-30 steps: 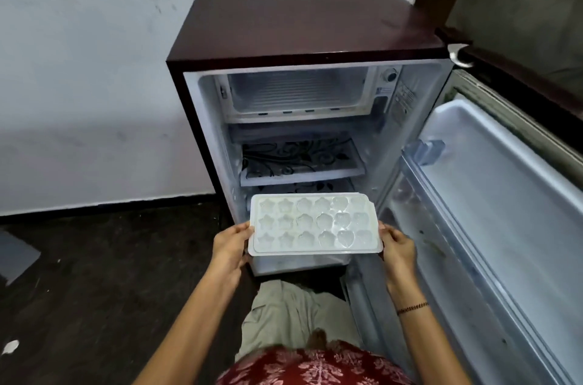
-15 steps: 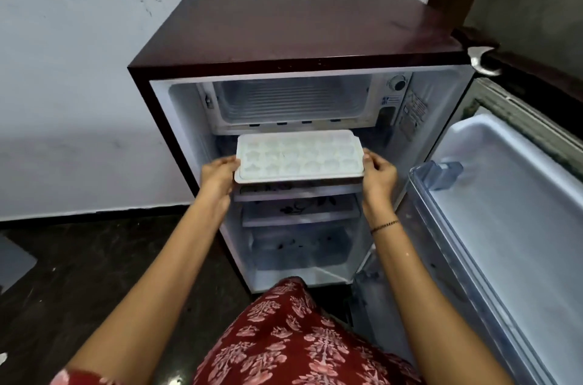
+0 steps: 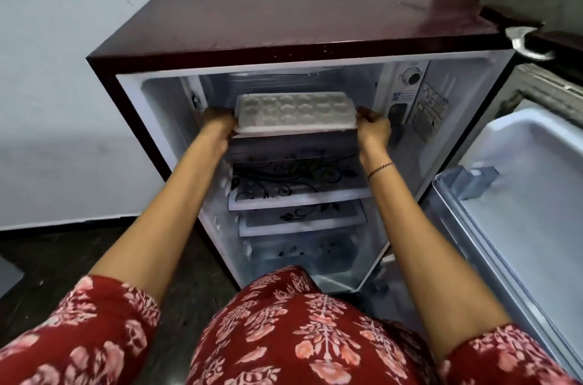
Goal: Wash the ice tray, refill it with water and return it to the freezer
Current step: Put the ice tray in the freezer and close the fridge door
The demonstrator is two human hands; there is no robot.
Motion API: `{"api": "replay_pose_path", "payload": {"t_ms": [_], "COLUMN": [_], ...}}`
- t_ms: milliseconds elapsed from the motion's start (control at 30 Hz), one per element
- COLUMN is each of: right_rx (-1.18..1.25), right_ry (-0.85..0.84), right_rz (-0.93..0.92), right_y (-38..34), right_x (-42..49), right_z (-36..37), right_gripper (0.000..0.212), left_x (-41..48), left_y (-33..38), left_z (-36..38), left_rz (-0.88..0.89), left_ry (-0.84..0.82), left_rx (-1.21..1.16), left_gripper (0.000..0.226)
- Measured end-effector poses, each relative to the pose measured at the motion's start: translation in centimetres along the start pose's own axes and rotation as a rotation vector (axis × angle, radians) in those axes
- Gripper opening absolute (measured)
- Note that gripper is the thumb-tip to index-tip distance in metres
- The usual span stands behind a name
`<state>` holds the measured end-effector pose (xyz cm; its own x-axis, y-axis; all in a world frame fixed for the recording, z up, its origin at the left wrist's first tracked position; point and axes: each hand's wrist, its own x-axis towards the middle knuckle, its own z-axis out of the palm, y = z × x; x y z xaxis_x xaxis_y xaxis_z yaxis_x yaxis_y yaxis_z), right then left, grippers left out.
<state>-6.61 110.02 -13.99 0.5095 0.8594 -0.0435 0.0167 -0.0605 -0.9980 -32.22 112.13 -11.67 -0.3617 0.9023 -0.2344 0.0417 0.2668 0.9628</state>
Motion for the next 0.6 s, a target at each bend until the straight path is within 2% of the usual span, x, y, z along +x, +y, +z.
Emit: {"api": "replay_pose_path", "payload": {"t_ms": [233,367,600], "right_rx": [-0.169,-0.297,-0.495], "right_ry": [-0.052,-0.084,-0.116], "right_rz": [-0.033,-0.115,-0.238], "right_y": [-0.3,-0.7,-0.5], "right_x": [3.7,5.1,7.0], "right_z": [1.7,2.4,3.7], "right_gripper": [0.024,0.027,0.033], "left_x": [3.8,4.5,5.5], "left_y": [0.0,-0.1,0.6], "left_z": [1.3,2.4,3.6], "left_rz": [0.023,0.062,0.143], "left_ry": [0.012,0.028,0.030], "left_rx": [0.028,-0.055,-0.026], "left_gripper": [0.022,0.037,0.027]}}
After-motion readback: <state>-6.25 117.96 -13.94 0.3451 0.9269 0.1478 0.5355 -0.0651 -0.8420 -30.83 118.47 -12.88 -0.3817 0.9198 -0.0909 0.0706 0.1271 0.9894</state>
